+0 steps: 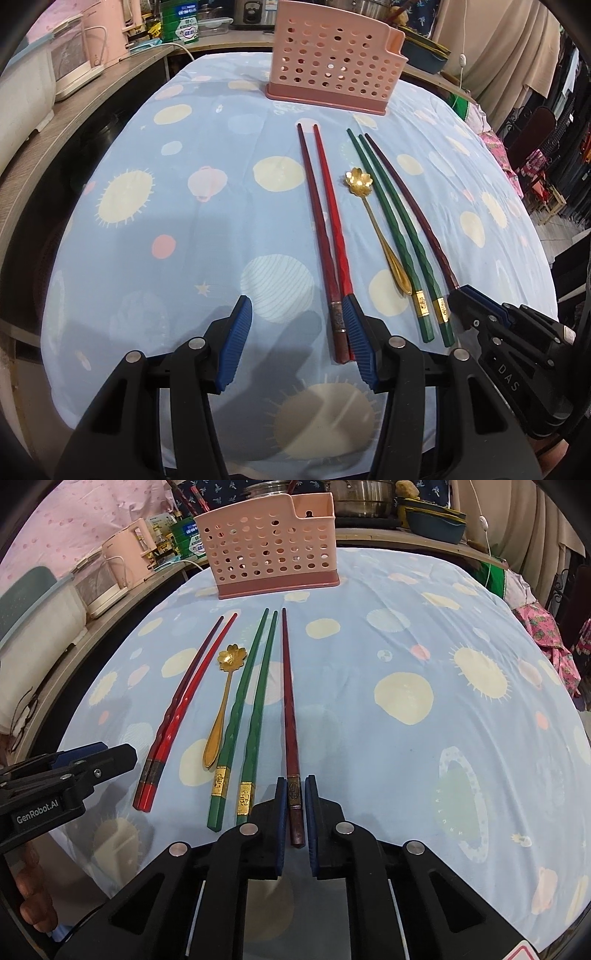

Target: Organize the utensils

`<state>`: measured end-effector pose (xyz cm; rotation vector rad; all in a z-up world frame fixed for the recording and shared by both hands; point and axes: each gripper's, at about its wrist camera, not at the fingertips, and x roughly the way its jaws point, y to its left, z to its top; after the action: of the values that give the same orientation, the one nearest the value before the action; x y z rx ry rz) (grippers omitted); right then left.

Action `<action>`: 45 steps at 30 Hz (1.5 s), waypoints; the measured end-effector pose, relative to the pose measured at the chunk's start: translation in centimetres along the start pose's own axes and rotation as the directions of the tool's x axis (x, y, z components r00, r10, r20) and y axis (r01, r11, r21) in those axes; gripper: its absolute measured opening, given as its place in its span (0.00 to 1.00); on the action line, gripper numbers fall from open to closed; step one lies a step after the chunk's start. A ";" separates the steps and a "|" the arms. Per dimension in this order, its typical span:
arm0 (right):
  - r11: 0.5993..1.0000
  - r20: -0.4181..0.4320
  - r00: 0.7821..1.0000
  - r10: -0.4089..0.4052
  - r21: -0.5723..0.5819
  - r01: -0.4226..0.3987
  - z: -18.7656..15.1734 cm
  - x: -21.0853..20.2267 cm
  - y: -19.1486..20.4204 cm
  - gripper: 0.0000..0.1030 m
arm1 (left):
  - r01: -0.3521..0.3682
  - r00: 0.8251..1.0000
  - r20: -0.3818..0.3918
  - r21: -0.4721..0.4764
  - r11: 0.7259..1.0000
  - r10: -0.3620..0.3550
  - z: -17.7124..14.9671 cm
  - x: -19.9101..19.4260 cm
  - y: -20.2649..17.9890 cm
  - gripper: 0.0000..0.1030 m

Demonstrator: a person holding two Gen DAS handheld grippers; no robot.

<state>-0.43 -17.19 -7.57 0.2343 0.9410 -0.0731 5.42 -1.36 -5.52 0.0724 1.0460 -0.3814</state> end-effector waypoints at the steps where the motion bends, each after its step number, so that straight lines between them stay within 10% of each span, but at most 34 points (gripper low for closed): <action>1: 1.000 0.000 1.000 0.001 0.000 -0.001 0.0 0.0 0.0 0.09 | 0.001 1.000 -0.005 0.004 1.000 -0.001 0.0 0.2 -0.1 0.47; 30: 1.000 0.001 1.000 0.003 0.002 -0.003 -0.1 0.0 -0.1 0.09 | -0.041 0.999 -0.021 0.022 0.999 0.041 -1.0 0.8 -0.1 0.45; 38: 1.000 0.001 1.000 0.004 0.002 -0.004 -0.1 0.0 -0.1 0.09 | -0.007 1.000 -0.021 0.019 1.000 0.008 -1.2 0.5 0.3 0.08; 45: 1.000 0.002 1.000 0.008 0.003 -0.008 0.0 -0.3 -0.1 0.07 | 0.013 1.000 -0.006 0.006 1.000 -0.013 -1.2 -0.3 0.7 0.08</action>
<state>-0.58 -17.30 -7.37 0.2405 0.9377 -0.0671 4.53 -0.39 -5.98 0.0727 1.0520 -0.3965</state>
